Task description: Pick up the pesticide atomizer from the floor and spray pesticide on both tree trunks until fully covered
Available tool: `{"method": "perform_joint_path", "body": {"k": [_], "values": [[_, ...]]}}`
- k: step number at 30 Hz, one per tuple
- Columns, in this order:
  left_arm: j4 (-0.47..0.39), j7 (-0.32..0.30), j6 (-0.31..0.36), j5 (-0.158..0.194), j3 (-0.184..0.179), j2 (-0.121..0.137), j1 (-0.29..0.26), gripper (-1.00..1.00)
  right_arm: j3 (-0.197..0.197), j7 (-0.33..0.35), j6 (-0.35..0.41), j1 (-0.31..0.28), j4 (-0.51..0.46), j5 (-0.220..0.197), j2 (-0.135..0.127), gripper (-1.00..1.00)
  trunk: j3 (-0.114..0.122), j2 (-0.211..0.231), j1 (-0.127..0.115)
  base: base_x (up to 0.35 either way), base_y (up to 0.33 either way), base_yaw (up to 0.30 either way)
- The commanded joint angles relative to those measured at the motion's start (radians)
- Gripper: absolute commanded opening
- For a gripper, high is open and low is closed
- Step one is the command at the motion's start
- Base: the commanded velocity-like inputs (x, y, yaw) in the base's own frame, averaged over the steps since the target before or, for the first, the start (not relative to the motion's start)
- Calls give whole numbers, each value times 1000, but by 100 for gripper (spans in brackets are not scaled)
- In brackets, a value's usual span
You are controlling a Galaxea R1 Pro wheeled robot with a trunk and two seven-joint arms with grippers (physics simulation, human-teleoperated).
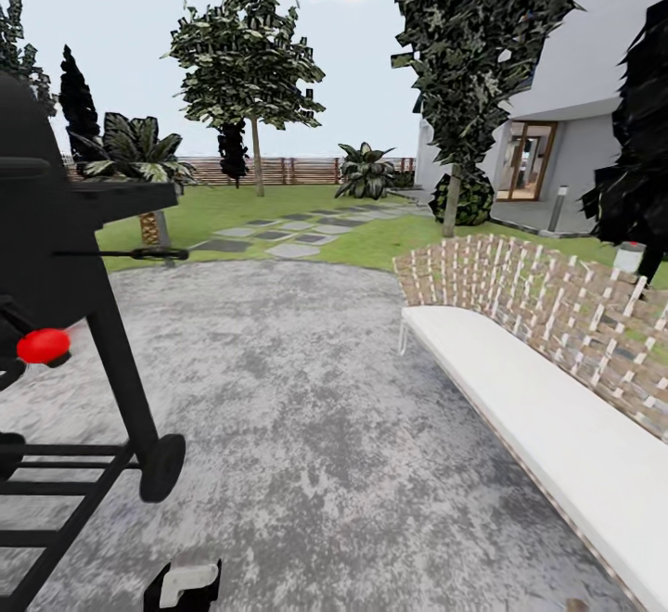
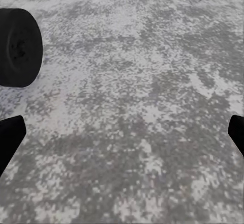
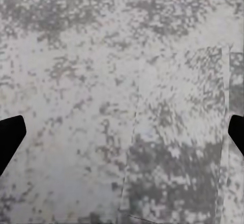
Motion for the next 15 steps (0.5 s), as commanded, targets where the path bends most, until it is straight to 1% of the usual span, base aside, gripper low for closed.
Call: {"method": "perform_joint_path", "body": {"k": [1, 15], "values": [[1, 1, -3, -6, 4, 0, -1, 100, -1, 0, -2, 0, -1, -1, 0, 100, -1, 0, 0, 332, 0, 0], [1, 1, -3, -6, 4, 0, -1, 100, -1, 0, -2, 0, -1, -1, 0, 100, -1, 0, 0, 332, 0, 0]]}}
